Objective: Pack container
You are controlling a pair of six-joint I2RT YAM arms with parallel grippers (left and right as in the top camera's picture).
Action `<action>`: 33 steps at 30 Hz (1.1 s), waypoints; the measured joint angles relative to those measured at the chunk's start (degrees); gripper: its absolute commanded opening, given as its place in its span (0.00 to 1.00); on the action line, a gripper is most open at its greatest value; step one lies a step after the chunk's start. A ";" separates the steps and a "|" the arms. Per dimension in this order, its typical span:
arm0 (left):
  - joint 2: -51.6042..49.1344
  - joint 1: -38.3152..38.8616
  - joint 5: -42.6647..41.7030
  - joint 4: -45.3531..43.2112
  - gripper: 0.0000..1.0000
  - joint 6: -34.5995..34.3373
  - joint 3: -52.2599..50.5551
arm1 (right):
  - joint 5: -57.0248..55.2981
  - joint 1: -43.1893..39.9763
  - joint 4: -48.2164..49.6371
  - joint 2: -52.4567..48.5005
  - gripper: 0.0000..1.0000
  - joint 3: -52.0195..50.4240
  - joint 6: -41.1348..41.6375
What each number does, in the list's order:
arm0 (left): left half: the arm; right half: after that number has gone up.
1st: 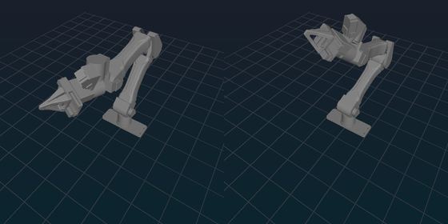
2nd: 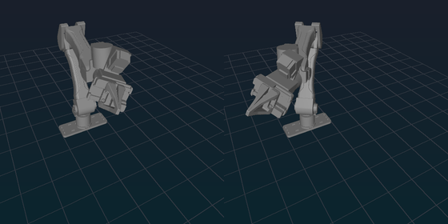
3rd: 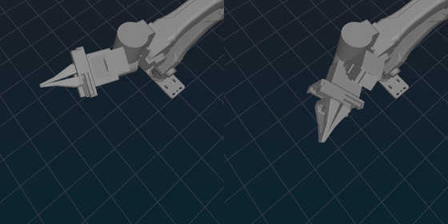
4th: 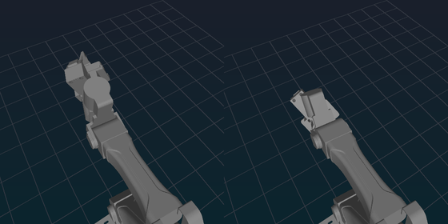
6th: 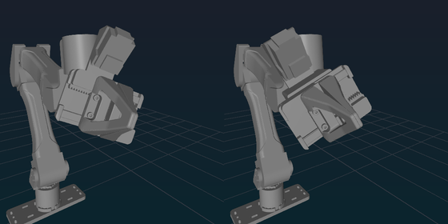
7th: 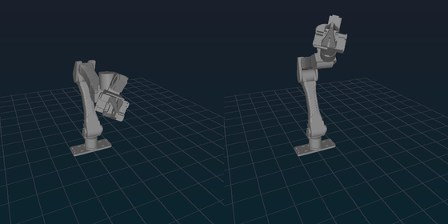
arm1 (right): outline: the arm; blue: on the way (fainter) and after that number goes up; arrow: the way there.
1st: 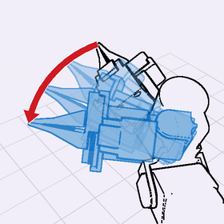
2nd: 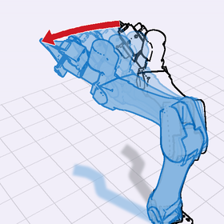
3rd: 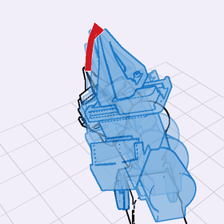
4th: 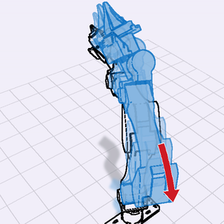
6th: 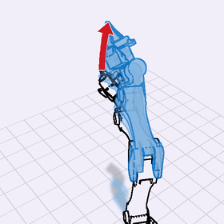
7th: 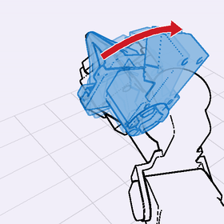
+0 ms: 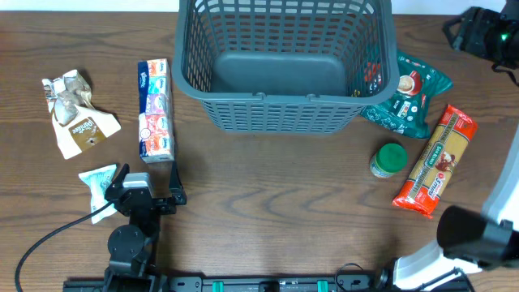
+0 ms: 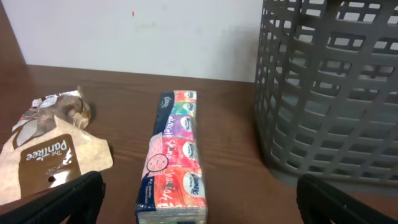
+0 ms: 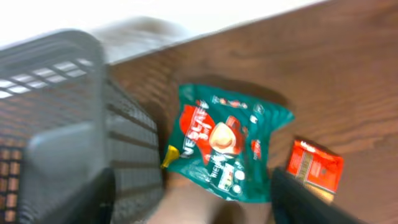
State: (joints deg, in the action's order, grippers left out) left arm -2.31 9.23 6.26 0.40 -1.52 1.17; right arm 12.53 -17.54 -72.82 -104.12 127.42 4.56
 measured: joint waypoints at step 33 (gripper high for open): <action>0.00 0.00 -0.04 0.59 0.99 0.00 0.04 | 2.38 6.91 4.48 -14.32 0.01 0.00 -8.00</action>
State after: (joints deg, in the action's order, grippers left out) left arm -2.31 9.23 6.22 0.99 -1.52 1.21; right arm 14.92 -10.63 -68.34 -118.43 127.42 -3.44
